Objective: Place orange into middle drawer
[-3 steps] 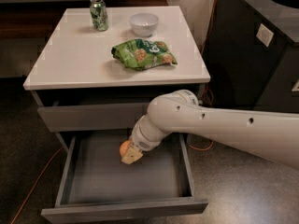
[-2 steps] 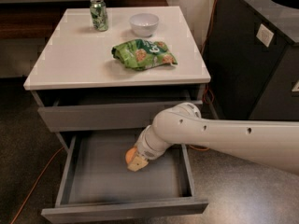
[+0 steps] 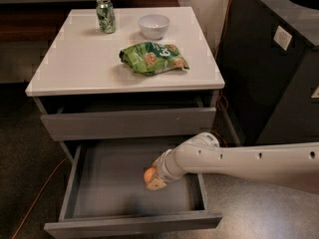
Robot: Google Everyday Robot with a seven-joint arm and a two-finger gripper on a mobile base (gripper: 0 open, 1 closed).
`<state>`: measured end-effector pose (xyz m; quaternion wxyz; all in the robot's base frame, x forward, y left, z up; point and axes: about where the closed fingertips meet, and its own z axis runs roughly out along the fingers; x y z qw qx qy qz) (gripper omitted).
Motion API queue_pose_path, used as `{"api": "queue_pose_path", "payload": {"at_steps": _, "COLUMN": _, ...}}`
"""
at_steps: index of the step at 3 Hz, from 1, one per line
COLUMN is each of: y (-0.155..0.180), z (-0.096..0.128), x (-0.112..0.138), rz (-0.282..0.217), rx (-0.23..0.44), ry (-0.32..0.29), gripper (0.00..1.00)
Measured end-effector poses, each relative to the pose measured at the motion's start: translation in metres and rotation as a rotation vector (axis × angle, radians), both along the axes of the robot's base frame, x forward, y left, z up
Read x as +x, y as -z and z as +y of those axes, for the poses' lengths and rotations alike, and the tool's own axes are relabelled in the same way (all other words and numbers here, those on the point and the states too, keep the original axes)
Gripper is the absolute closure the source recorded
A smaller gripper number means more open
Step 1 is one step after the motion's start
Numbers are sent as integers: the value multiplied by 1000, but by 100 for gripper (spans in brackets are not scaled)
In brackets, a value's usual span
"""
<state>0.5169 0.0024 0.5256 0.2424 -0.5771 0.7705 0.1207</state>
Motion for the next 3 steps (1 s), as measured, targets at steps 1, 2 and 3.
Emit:
{"api": "queue_pose_path", "payload": {"at_steps": 1, "y": 31, "z": -6, "x": 9, "rz": 8, "rx": 31, "ry": 8, "gripper": 100}}
{"api": "queue_pose_path", "payload": {"at_steps": 2, "y": 74, "z": -5, "x": 25, "rz": 24, "rx": 57, "ry": 14, "gripper": 100}}
{"api": "queue_pose_path", "payload": {"at_steps": 3, "y": 109, "z": -1, "x": 35, "rz": 37, "rx": 67, "ry": 12, "gripper": 97}}
